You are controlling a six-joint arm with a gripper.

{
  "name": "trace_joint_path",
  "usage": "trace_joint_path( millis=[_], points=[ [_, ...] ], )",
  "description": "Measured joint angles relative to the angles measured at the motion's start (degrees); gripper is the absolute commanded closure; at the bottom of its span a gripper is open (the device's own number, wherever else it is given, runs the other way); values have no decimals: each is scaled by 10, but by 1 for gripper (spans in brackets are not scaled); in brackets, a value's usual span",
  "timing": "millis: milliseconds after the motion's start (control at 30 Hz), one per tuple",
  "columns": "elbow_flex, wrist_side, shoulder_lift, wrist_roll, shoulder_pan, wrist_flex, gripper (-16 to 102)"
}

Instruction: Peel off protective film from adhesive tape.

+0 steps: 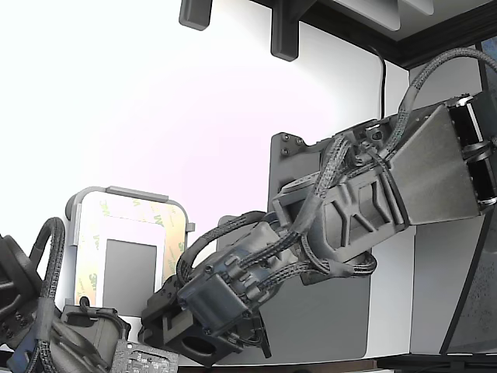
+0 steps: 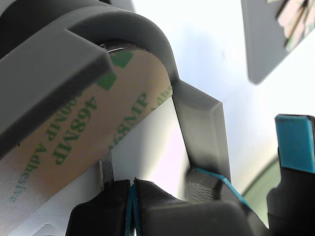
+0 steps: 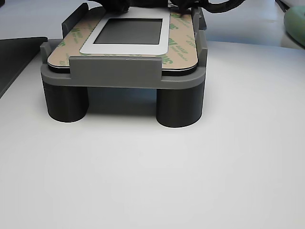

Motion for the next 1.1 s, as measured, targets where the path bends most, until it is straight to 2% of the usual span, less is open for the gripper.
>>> trace_joint_path(
  millis=[1100],
  points=[
    [-19,-8,-18,-11,-1,-1,93]
  ],
)
